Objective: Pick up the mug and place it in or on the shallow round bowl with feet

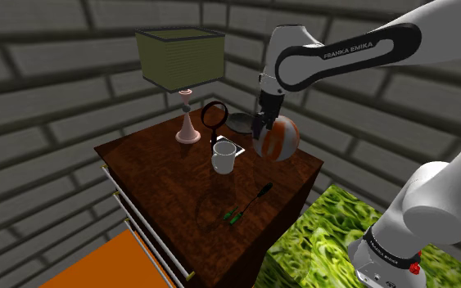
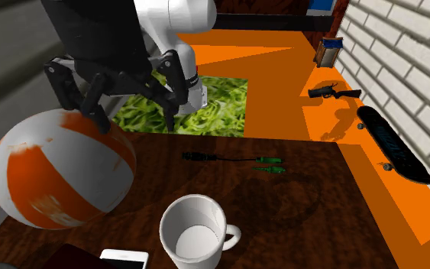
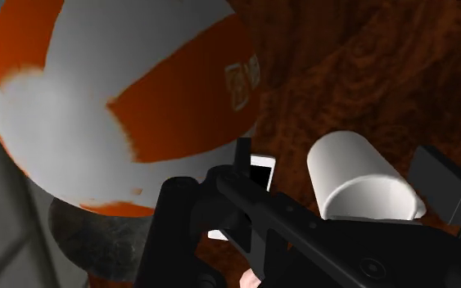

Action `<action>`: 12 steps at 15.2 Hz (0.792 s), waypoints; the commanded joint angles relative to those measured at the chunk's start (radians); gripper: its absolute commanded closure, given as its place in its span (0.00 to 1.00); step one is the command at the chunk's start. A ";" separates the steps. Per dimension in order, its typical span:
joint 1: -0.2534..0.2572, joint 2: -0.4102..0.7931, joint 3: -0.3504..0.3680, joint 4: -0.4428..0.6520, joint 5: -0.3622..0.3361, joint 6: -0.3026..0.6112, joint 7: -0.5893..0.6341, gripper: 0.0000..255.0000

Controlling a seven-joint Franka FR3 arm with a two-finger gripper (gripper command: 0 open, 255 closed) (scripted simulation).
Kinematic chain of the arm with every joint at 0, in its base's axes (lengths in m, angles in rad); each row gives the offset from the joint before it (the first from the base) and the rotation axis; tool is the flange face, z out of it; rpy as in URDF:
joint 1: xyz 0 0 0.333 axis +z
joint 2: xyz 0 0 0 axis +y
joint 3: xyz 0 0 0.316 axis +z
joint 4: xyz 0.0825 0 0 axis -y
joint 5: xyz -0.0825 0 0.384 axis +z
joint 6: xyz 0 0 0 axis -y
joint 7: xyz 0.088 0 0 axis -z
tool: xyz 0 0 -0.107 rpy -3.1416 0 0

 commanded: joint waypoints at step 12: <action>0.033 0.388 0.043 0.221 -0.039 0.177 0.076 0.00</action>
